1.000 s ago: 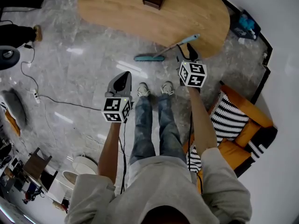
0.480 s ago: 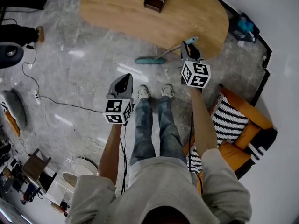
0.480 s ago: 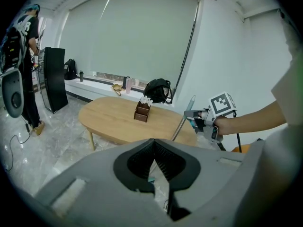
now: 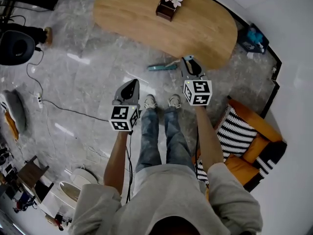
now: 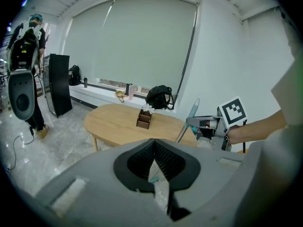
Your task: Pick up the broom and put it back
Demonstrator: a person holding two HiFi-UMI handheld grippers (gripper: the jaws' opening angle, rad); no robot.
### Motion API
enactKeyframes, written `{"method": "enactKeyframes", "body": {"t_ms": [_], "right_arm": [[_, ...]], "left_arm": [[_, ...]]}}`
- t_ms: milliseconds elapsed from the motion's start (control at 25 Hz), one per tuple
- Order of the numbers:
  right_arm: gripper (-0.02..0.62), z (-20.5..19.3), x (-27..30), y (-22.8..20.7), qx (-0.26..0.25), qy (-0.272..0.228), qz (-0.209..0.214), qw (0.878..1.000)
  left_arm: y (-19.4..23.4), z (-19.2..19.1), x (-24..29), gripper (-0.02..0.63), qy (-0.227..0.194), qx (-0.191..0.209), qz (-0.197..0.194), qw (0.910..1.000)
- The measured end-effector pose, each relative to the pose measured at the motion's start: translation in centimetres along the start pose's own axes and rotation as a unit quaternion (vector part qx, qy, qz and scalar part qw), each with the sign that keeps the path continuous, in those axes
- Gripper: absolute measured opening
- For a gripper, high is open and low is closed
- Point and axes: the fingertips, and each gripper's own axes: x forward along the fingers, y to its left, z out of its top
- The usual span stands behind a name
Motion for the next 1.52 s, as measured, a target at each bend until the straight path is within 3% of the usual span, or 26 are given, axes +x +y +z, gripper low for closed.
{"method": "enactKeyframes", "body": {"t_ms": [440, 760, 1160, 1520], "right_arm": [[0.095, 6.3, -2.9, 4.9, -0.044, -0.018, 0.039, 0.998], [0.089, 9.9, -3.3, 10.7, -0.067, -0.033, 0.098, 0.992], [0.089, 12.2, -2.7, 19.1, -0.102, -0.039, 0.181, 0.977], [0.089, 14.3, -1.1, 24.0, -0.119, -0.045, 0.211, 0.969]], "left_arm": [[1.1, 4.8, -6.4, 0.003, -0.057, -0.006, 0.043, 0.9974], [2.8, 7.2, -11.5, 0.003, -0.095, -0.014, 0.092, 0.9911], [5.1, 7.4, -18.1, 0.003, -0.125, -0.041, 0.169, 0.9768], [8.3, 8.2, -21.6, 0.003, -0.145, -0.055, 0.203, 0.9669]]}}
